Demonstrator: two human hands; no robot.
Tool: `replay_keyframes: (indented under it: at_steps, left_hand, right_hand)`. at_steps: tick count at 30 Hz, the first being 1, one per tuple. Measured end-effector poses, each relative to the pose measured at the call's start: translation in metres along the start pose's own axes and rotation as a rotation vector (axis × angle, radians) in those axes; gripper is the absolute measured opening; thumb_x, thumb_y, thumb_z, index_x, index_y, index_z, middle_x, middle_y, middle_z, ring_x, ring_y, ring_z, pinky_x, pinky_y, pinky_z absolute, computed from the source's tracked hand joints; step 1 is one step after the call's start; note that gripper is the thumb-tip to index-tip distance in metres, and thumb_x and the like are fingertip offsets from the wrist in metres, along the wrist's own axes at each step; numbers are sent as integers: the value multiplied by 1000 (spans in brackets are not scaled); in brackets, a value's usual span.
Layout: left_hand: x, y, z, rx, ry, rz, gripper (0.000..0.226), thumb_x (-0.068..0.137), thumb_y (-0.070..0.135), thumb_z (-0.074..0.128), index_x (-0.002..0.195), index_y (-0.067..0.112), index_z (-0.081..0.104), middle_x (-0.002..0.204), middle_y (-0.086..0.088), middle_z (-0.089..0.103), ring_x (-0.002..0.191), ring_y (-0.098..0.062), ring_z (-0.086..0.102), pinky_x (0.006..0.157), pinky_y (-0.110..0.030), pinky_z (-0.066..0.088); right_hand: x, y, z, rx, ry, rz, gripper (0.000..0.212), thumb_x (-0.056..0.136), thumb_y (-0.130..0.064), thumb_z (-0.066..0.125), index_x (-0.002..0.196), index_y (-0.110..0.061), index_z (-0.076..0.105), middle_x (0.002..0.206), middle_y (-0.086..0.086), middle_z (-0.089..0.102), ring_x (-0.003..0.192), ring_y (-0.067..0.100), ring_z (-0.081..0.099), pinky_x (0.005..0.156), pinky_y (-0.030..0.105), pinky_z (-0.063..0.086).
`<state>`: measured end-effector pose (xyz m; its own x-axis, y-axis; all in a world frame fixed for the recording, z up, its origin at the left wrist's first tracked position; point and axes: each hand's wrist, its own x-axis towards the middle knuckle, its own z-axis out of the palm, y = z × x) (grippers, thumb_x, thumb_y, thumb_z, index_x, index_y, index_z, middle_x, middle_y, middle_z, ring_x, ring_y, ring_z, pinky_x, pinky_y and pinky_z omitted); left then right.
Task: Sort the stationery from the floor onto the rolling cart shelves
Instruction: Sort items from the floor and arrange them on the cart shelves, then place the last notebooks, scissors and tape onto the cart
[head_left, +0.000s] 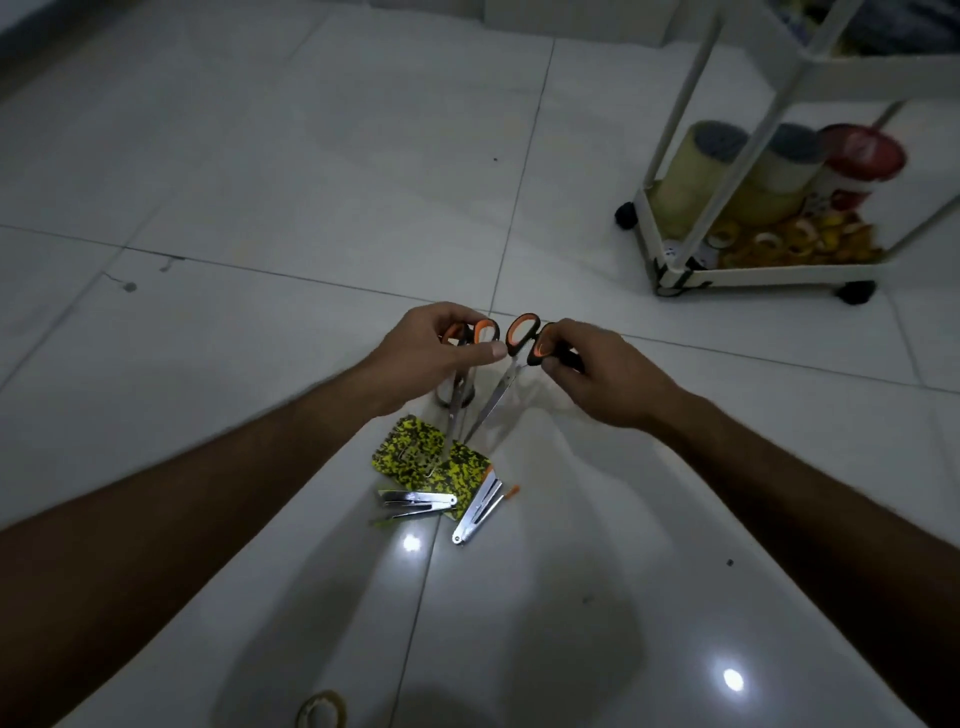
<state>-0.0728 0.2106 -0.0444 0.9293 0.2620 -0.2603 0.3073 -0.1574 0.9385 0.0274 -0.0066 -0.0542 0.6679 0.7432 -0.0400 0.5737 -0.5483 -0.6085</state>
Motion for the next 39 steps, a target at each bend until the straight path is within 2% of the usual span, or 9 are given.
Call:
replay_keyframes:
  at_steps: [5,10,14,21,28,31,34,36,39]
  left_hand:
    - [-5,41,14,-164,-129,-29,54,71,17,88,121,15,67,100,-6,68,83,-11,66,72,-25,53]
    - [-17,86,30,-199,-149,2,41,87,2,74,126,8,61,83,-8,70,75,-18,70,73,-34,62]
    - [-21,121,35,-134,-204,77,23,92,7,70,113,-3,69,82,-8,71,79,-18,68,86,-37,60]
    - [-31,173,36,-47,-232,141,18,94,12,68,110,7,72,84,-2,75,79,-11,70,77,-28,56]
    - [-14,227,59,-69,-234,187,18,94,5,64,110,3,73,90,-10,72,85,-20,61,71,-26,55]
    - [5,240,68,-135,-220,183,21,95,11,63,107,-3,73,89,-15,69,85,-26,55,67,-27,56]
    - [30,249,78,-81,-245,220,28,93,26,69,109,4,74,92,-12,75,79,-17,64,68,-26,56]
    - [46,256,88,-46,-231,240,27,88,28,75,110,11,75,100,-12,76,81,-14,66,66,-26,55]
    - [62,269,99,-62,-181,242,26,86,28,78,107,13,76,98,-11,77,82,-16,68,65,-27,53]
  right_hand:
    - [-34,-18,-49,471,116,157,14,94,-10,63,87,-19,71,92,3,75,52,3,51,56,23,41]
    - [-57,-42,-90,654,210,202,13,93,-5,61,86,-13,69,88,11,74,48,9,41,46,23,33]
    - [-64,-61,-119,674,248,122,12,94,0,58,91,-9,65,90,17,72,48,10,37,44,21,31]
    - [-74,-83,-160,586,314,3,11,97,-1,53,94,-7,62,79,1,71,51,6,45,47,20,34]
    - [-71,-75,-205,574,396,3,17,98,-3,51,93,-15,61,97,22,68,59,21,42,53,31,36]
    - [-56,-65,-224,511,398,-10,11,99,0,50,100,-6,60,94,18,68,56,3,50,55,19,42]
    - [-39,-55,-236,444,375,-32,10,99,3,49,105,5,57,92,18,64,53,-4,53,51,9,40]
    - [-31,-46,-245,443,375,-18,9,99,0,50,105,3,57,95,25,64,52,-2,49,50,10,39]
    - [-27,-39,-268,369,386,21,10,99,-15,60,107,-9,60,101,12,65,64,-4,54,61,13,41]
